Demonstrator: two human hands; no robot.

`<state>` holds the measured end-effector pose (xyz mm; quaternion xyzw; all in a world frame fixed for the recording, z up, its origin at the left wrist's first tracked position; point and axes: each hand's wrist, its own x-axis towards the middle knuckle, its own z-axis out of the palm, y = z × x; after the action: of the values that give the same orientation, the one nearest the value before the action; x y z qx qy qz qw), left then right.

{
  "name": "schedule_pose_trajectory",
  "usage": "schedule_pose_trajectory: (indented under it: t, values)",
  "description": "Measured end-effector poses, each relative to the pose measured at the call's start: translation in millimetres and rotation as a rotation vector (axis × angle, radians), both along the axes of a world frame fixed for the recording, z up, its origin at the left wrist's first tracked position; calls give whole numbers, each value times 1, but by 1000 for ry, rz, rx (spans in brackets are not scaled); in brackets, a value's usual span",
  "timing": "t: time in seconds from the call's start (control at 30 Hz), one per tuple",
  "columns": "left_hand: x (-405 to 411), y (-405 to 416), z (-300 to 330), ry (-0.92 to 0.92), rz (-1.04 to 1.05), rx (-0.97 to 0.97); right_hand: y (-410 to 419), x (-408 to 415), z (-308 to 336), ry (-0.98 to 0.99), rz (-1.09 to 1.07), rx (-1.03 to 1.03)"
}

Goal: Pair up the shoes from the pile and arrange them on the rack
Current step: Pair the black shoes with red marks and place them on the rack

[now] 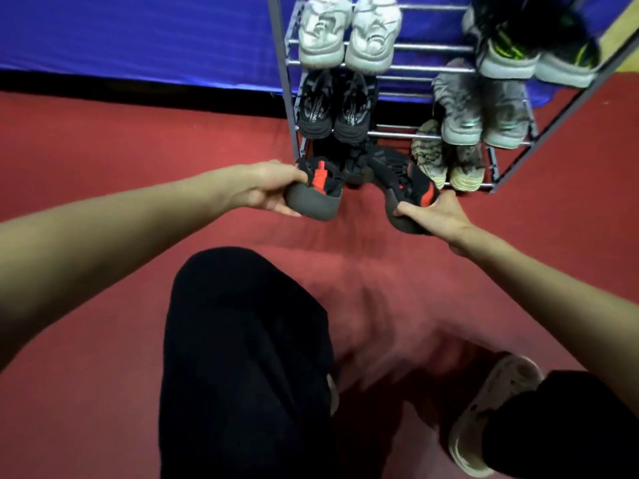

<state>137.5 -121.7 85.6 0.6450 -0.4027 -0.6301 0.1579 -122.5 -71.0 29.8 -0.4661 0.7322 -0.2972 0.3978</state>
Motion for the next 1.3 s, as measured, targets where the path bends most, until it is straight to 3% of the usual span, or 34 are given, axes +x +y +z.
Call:
schedule_pose_trajectory:
  t: [0.23,0.4,0.57,0.67,0.8,0.93,1.3]
  values:
    - [-32,50,78,81,23,-180,31,-18,72,63,-40,-151]
    - [-42,77,113,279,126,-258,61,-17,127,90,-57,-234]
    - [-35,75,149,249,105,-446,68,-20,177,81,-97,-341]
    - [-33,59,168,282,119,-531,56,-17,205,49,-69,-437]
    - [-37,29,188,289,134,-604,19,-12,226,45,-138,-417]
    - [-41,-14,195,325,194,-601,-24,4,236,-6,-158,-403]
    - [-39,-156,203,199,243,-587,-160,32,244,-7,-129,-369]
